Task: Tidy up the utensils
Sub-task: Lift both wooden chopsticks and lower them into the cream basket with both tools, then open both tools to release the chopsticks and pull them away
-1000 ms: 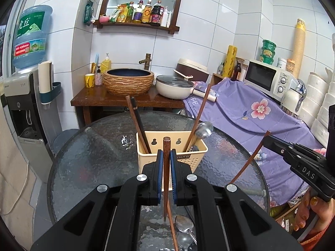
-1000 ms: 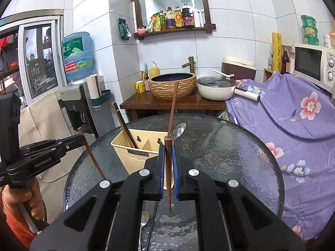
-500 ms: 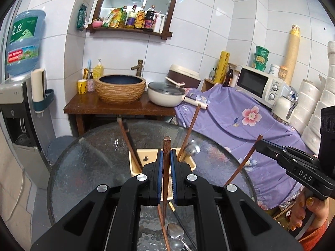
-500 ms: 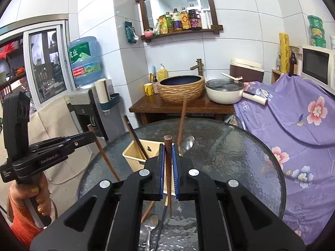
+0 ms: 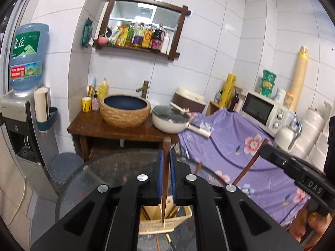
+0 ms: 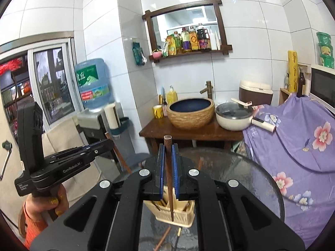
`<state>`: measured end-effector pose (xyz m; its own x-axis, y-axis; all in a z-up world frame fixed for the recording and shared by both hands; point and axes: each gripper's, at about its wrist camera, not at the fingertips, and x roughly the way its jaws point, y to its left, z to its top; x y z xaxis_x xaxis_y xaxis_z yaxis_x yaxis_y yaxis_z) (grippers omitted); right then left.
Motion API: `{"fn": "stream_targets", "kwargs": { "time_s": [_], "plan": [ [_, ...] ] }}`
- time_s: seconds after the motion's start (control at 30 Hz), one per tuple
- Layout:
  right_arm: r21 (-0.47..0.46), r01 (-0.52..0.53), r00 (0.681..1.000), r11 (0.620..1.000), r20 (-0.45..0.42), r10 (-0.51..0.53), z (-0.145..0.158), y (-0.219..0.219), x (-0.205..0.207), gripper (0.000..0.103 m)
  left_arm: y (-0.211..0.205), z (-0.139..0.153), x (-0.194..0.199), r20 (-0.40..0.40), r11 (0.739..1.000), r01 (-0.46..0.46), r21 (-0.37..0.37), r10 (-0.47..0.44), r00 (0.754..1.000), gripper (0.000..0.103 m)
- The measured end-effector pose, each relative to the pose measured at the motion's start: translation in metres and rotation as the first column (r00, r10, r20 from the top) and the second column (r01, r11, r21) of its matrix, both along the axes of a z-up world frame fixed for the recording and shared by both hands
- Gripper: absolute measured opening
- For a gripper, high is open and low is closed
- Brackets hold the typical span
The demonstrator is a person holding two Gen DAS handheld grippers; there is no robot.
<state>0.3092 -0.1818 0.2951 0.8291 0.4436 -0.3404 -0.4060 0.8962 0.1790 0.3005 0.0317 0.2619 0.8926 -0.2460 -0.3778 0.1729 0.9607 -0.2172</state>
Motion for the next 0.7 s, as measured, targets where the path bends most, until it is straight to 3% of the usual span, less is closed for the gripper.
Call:
{"fn": "stream_targets", "kwargs": {
  "time_s": [0.17, 0.3, 0.43, 0.53, 0.7],
  "plan": [
    [-0.004, 0.028, 1.000, 1.000, 0.000, -0.028, 0.005, 0.010, 0.024, 0.008, 0.003, 0.016, 0.014, 0.017, 0.999, -0.033, -0.013, 0.033, 0.999, 0.005],
    [-0.026, 0.033, 0.999, 0.999, -0.024, -0.033, -0.017, 0.021, 0.041, 0.008, 0.005, 0.005, 0.025, -0.004, 0.998, -0.056, -0.003, 0.056, 0.998, 0.005],
    [-0.037, 0.046, 0.999, 0.998, -0.015, -0.046, -0.048, 0.029, 0.054, 0.008, 0.010, -0.033, 0.033, -0.051, 0.998, -0.061, -0.014, 0.060, 0.997, 0.005],
    [-0.056, 0.033, 0.997, 0.998, -0.074, -0.037, -0.077, 0.038, 0.069, 0.008, 0.016, -0.083, 0.040, -0.119, 0.996, -0.079, -0.035, 0.074, 0.990, 0.005],
    [-0.128, 0.000, 0.992, 0.992, -0.125, -0.016, -0.118, 0.053, 0.078, 0.009, 0.021, -0.129, 0.040, -0.196, 0.998, -0.059, -0.008, 0.056, 0.979, 0.008]
  ]
}}
